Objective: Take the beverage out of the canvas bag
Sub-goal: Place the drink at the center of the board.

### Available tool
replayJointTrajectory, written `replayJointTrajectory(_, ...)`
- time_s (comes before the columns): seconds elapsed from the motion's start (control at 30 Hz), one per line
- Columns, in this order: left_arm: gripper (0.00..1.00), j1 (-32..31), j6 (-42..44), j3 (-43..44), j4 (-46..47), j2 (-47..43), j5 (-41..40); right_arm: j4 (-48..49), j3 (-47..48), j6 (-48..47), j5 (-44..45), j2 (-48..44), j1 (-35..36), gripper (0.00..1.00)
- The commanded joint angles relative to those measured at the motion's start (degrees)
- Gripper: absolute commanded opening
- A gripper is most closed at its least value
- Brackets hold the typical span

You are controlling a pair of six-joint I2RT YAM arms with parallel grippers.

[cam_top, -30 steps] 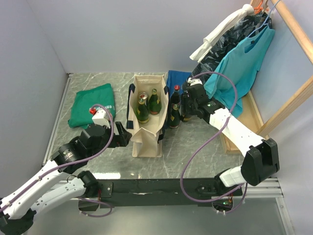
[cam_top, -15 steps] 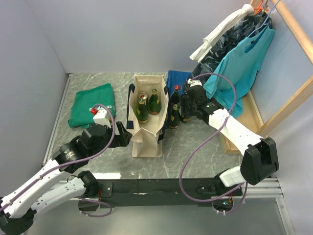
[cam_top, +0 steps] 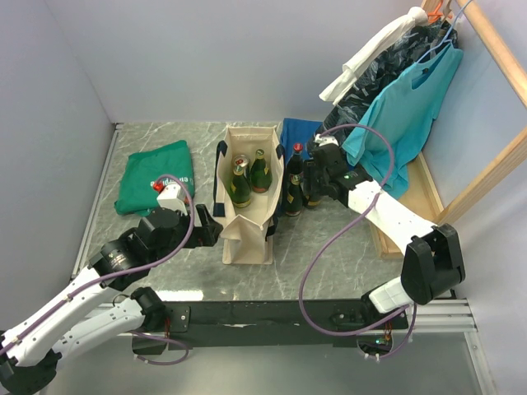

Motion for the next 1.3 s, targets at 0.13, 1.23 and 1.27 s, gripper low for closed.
replayJointTrajectory(0.13, 0.96, -0.3, 0.1, 0.7, 0.3, 0.5, -0.6, 7.3, -0.1, 1.1, 0.0, -0.7, -0.9, 0.0)
replayJointTrajectory(1.23, 0.96, -1.0, -0.6, 0.9, -0.3, 1.8, -1.9, 11.2, -1.3, 1.2, 0.7, 1.6, -1.9, 0.03)
replayJointTrajectory(1.27, 0.96, -1.0, -0.6, 0.9, -0.3, 2.0, -1.8, 11.3, -1.2, 1.3, 0.7, 1.7, -1.9, 0.03)
